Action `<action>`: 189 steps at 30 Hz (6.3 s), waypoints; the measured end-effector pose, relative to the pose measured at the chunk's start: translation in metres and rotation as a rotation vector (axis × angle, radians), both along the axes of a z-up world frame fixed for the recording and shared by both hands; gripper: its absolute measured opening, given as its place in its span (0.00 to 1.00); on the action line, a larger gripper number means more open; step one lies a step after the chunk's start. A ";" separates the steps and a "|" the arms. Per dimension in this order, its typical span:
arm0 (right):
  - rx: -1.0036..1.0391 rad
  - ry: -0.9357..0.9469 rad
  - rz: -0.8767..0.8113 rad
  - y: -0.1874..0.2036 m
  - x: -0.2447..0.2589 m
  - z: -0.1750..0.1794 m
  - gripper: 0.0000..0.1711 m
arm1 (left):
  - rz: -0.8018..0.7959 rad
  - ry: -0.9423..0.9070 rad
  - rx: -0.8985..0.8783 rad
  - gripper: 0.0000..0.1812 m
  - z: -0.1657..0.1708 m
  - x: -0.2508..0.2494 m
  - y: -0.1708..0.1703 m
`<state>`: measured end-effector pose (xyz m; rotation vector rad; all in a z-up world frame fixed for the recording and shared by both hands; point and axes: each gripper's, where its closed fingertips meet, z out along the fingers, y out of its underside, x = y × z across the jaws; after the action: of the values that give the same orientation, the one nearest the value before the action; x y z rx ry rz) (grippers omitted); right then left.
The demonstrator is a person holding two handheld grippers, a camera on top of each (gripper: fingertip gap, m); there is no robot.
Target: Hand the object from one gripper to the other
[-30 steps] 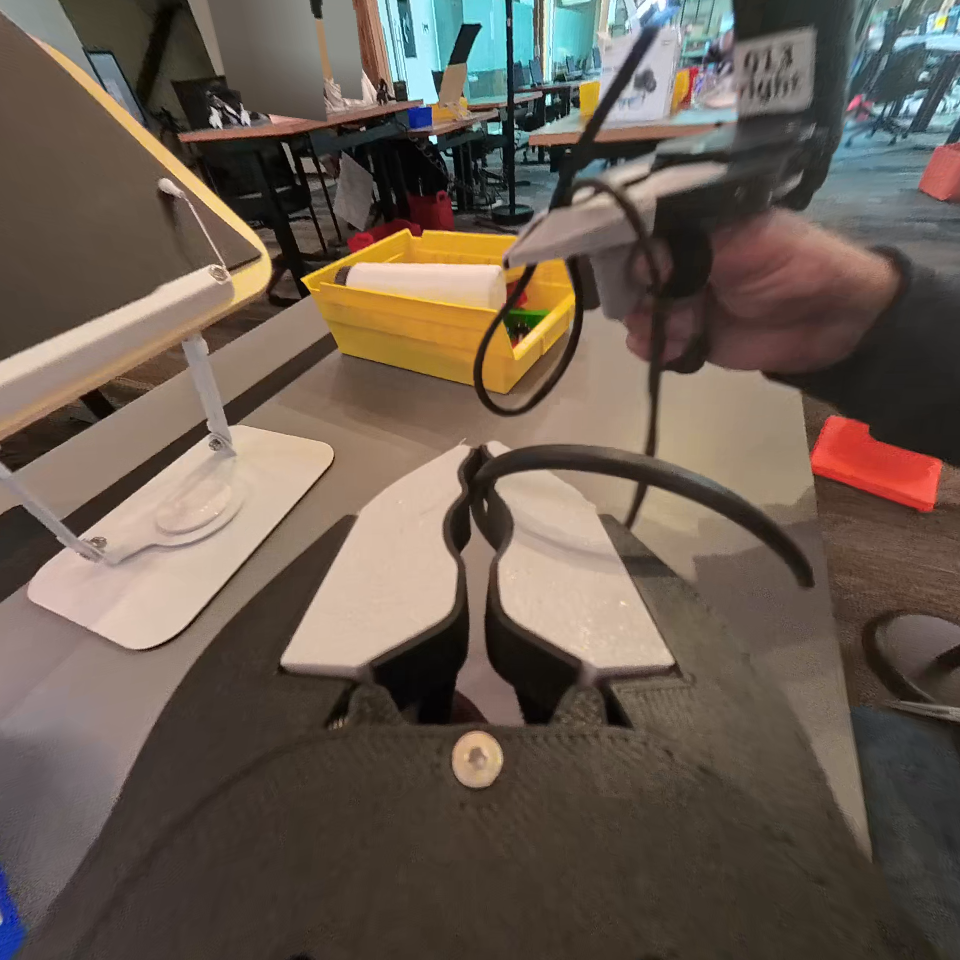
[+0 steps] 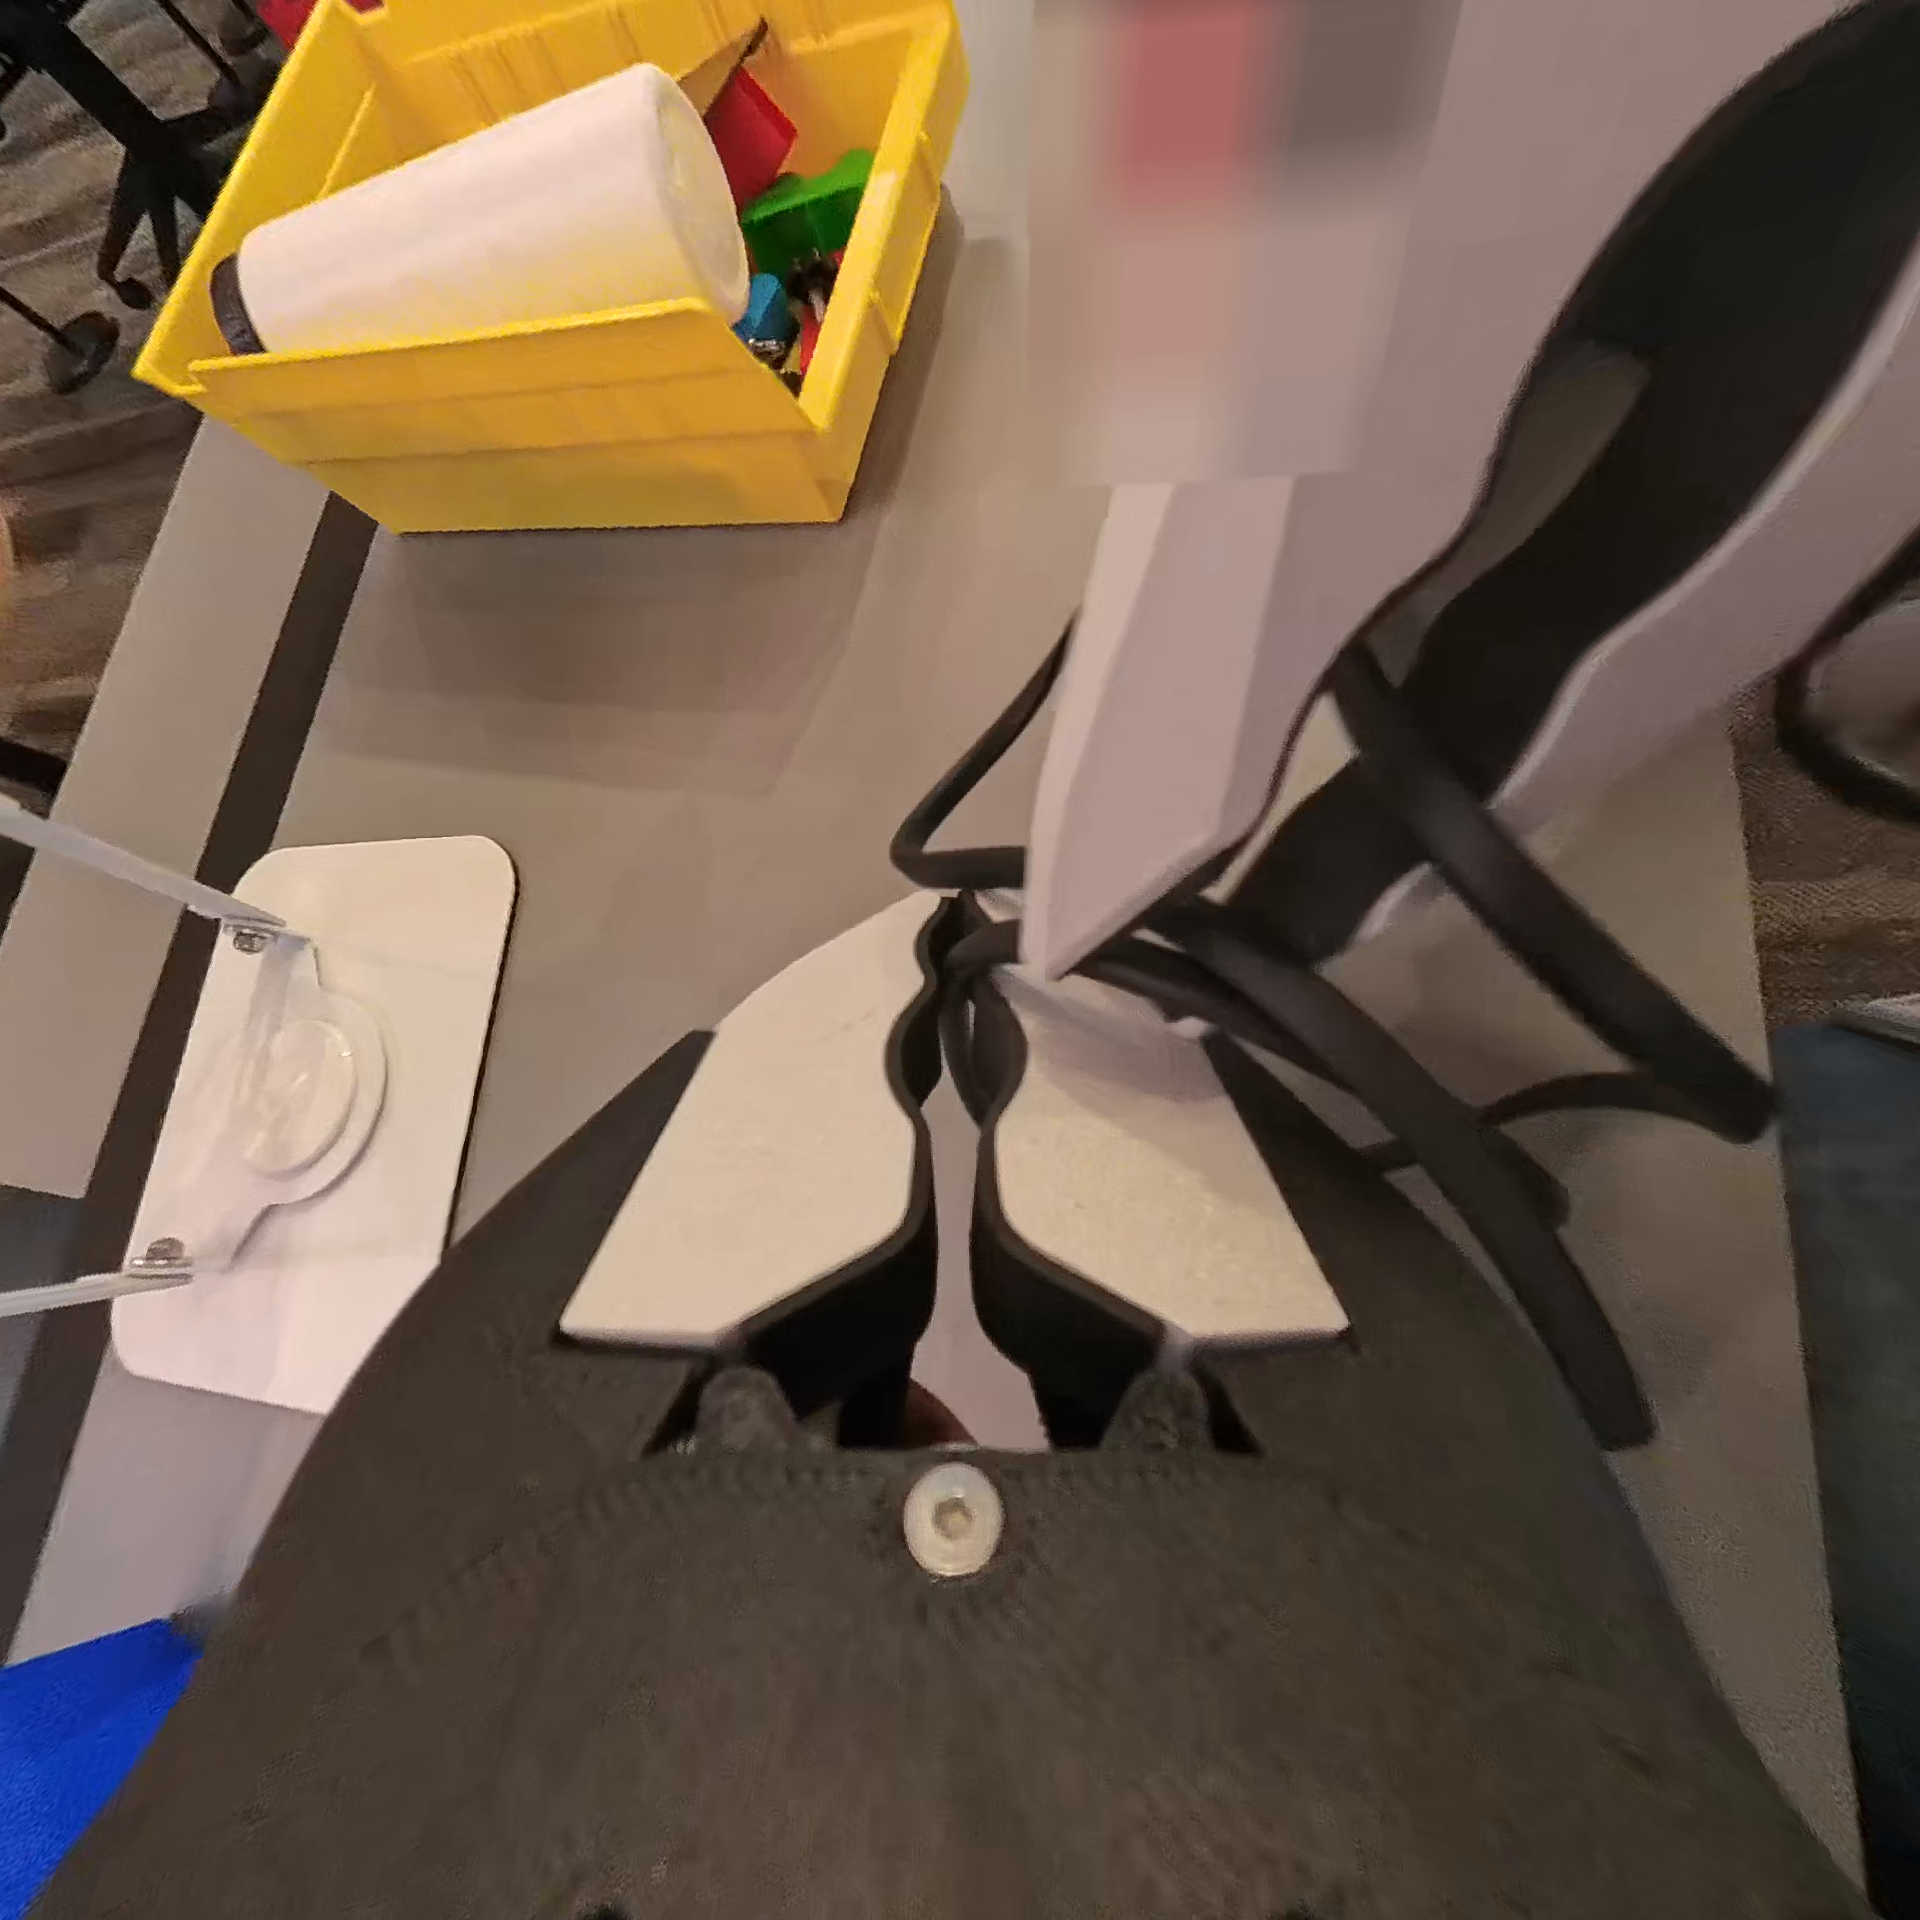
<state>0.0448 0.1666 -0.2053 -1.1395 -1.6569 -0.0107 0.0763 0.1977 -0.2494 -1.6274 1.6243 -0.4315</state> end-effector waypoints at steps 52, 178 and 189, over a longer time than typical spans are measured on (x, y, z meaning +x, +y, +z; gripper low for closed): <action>-0.245 0.268 -1.239 0.237 0.366 0.031 0.25 | 0.272 -0.306 0.122 0.22 0.023 -0.092 0.030; -0.652 0.581 0.176 0.082 -0.095 -0.013 0.17 | 0.234 -0.835 -0.154 0.01 0.074 -0.114 0.051; -0.661 0.572 0.156 0.082 -0.100 -0.022 0.05 | 0.254 -0.822 -0.148 0.02 0.065 -0.112 0.050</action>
<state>-0.0553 0.2485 -0.2270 -1.3216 -1.2386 0.9362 -0.0354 0.2474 -0.1840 -1.4461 0.7776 -0.9490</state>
